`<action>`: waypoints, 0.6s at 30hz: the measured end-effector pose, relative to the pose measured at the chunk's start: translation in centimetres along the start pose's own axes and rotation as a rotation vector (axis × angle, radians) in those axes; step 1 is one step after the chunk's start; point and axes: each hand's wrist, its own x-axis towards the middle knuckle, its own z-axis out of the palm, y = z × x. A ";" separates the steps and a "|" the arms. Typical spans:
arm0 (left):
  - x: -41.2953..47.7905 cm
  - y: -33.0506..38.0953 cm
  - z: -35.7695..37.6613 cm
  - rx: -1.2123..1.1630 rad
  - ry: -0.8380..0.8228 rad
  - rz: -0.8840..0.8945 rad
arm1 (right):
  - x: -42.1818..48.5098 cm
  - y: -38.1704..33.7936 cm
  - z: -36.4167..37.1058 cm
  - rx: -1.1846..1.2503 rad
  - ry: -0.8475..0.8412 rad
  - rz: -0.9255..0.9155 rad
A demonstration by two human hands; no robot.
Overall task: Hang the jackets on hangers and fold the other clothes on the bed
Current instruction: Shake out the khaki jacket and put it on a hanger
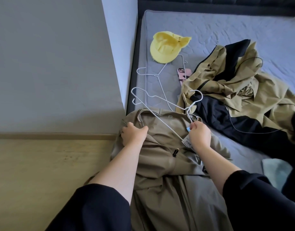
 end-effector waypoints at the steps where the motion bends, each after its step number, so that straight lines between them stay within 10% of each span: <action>1: 0.3 -0.3 0.0 -0.017 0.032 0.008 | 0.0 0.1 0.0 0.025 0.003 -0.006; 11: -0.5 0.9 -3.6 -0.702 0.090 -0.034 | 0.4 -2.2 -3.4 0.216 0.121 -0.163; 18: -2.3 1.4 -5.6 -0.651 0.196 0.121 | 0.9 -2.2 -7.4 0.003 0.240 -0.416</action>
